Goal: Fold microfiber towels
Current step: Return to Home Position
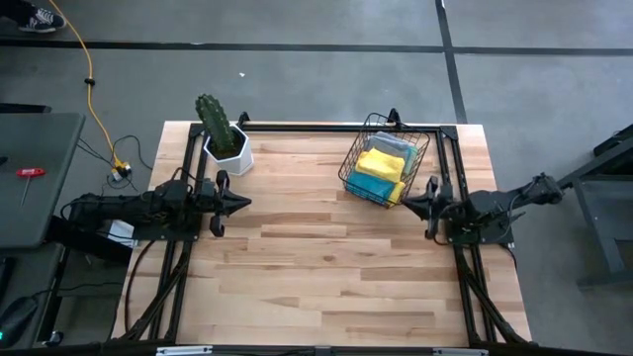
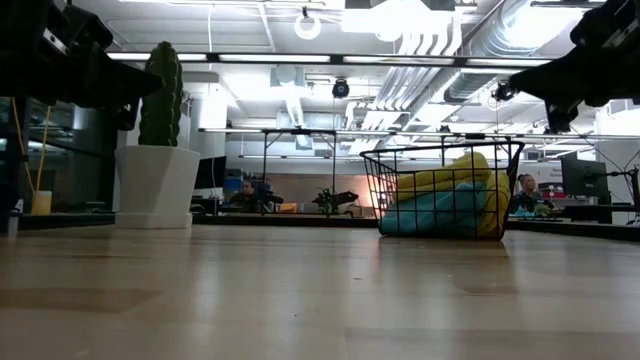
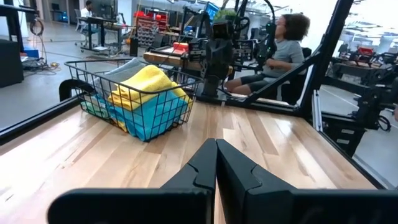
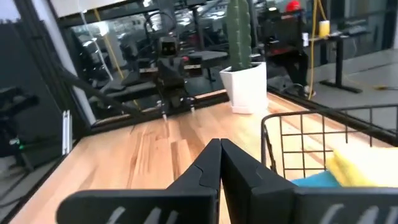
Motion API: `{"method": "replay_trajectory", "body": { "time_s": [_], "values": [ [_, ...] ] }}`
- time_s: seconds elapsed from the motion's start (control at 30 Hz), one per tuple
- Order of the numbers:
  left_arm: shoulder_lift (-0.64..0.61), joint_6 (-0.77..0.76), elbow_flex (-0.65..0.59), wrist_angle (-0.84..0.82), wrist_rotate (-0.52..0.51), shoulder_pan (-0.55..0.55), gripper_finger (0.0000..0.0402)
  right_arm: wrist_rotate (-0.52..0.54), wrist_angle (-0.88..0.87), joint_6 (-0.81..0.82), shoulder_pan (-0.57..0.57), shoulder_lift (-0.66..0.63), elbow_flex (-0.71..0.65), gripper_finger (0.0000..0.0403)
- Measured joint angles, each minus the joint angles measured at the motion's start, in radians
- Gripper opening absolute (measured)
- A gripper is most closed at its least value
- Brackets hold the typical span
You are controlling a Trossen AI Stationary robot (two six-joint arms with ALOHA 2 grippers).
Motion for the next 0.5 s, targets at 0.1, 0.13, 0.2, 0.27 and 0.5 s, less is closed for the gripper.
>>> {"method": "replay_trajectory", "body": {
  "time_s": [0.1, 0.13, 0.2, 0.27, 0.5],
  "values": [
    [0.000, 0.000, 0.000, 0.002, -0.001, 0.000, 0.0000, -0.039, 0.011, -0.055, -0.025, 0.000, 0.000, 0.0000],
    [0.001, 0.000, 0.000, 0.001, -0.001, 0.000, 0.0000, -0.057, 0.023, -0.073, -0.040, 0.000, 0.000, 0.0000],
    [0.001, 0.000, 0.000, 0.001, -0.001, 0.000, 0.0000, -0.125, 0.034, -0.096, -0.081, 0.000, 0.000, 0.0000],
    [0.001, 0.000, 0.000, 0.001, -0.001, 0.000, 0.0001, -0.196, 0.030, -0.103, -0.133, 0.000, 0.000, 0.0000],
    [0.001, 0.000, 0.000, 0.001, -0.001, 0.000, 0.0001, -0.469, 0.021, -0.059, -0.332, 0.002, -0.024, 0.0000]
  ]
}}
